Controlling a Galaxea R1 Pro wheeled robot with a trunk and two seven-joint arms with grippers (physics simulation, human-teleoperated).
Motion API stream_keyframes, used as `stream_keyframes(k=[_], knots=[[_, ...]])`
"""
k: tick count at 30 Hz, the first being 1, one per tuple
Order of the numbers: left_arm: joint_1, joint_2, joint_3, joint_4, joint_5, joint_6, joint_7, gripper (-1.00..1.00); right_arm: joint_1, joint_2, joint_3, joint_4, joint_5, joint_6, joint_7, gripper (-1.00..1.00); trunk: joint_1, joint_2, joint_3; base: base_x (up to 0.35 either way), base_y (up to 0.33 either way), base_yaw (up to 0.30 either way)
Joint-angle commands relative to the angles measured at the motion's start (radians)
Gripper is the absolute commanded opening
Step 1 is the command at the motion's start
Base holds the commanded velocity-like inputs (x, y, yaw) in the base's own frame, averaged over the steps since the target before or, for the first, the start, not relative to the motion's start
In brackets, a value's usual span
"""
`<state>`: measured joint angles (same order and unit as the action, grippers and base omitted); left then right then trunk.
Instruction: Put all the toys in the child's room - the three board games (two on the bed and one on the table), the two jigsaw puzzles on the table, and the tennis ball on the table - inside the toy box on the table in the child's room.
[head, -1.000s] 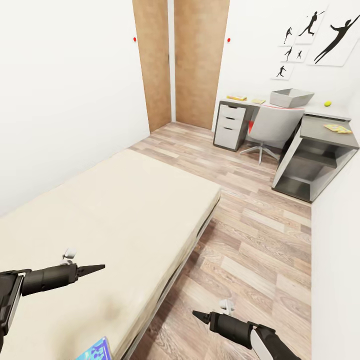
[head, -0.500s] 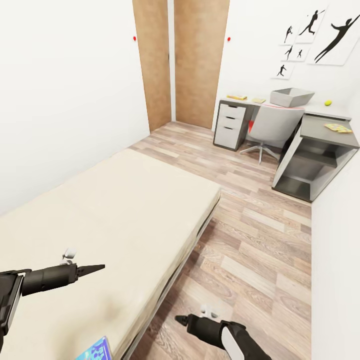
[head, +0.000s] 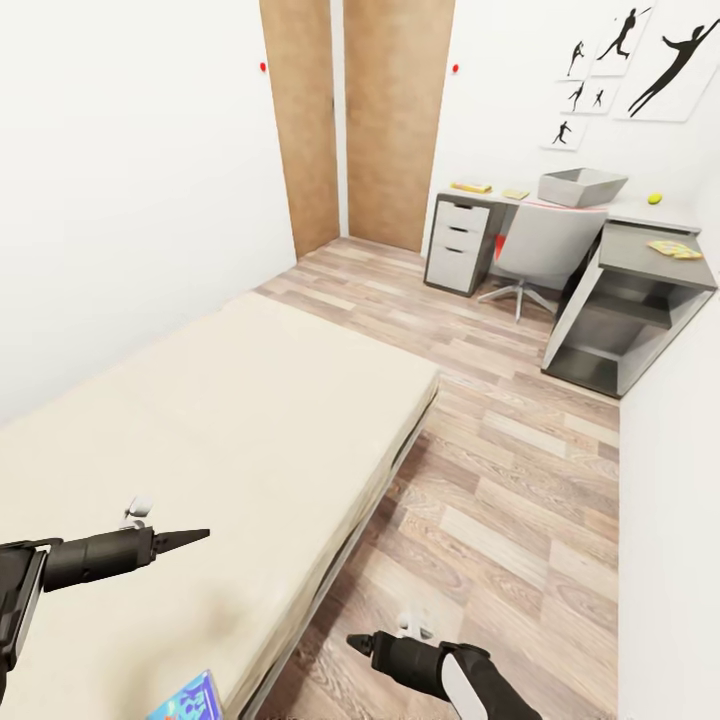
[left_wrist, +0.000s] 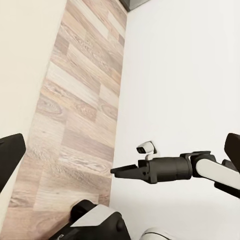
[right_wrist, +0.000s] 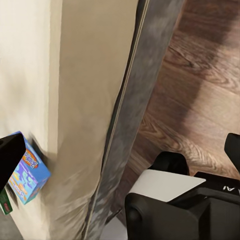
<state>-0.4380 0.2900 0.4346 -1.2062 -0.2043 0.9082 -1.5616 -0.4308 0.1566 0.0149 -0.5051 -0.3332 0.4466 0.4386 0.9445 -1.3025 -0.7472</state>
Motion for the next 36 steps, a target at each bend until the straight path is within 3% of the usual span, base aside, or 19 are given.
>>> stream_keyframes(k=[1,4,20,36], knots=[[-0.001,0.0,0.001,-0.001,-0.01,0.011,-0.009,1.0,0.0,0.0,0.002,-0.001,-0.008,0.006,-0.002,1.0,0.0,0.0,-0.002,0.0,0.0,-0.07],[-0.001,0.0,0.001,-0.001,-0.01,0.011,-0.009,1.0,0.0,0.0,0.003,-0.001,-0.007,0.006,-0.001,1.0,0.0,0.0,-0.007,0.0,0.0,-0.072],[-0.001,0.003,0.002,-0.001,-0.01,0.011,-0.009,1.0,0.0,0.001,0.12,-0.002,-0.01,0.016,0.001,1.0,0.0,0.0,-0.033,0.0,0.0,-0.063],[-0.001,0.005,0.003,-0.001,-0.01,0.014,-0.009,1.0,0.0,0.001,0.132,-0.003,-0.016,0.016,0.0,1.0,0.0,0.0,-0.039,0.0,0.0,0.054]])
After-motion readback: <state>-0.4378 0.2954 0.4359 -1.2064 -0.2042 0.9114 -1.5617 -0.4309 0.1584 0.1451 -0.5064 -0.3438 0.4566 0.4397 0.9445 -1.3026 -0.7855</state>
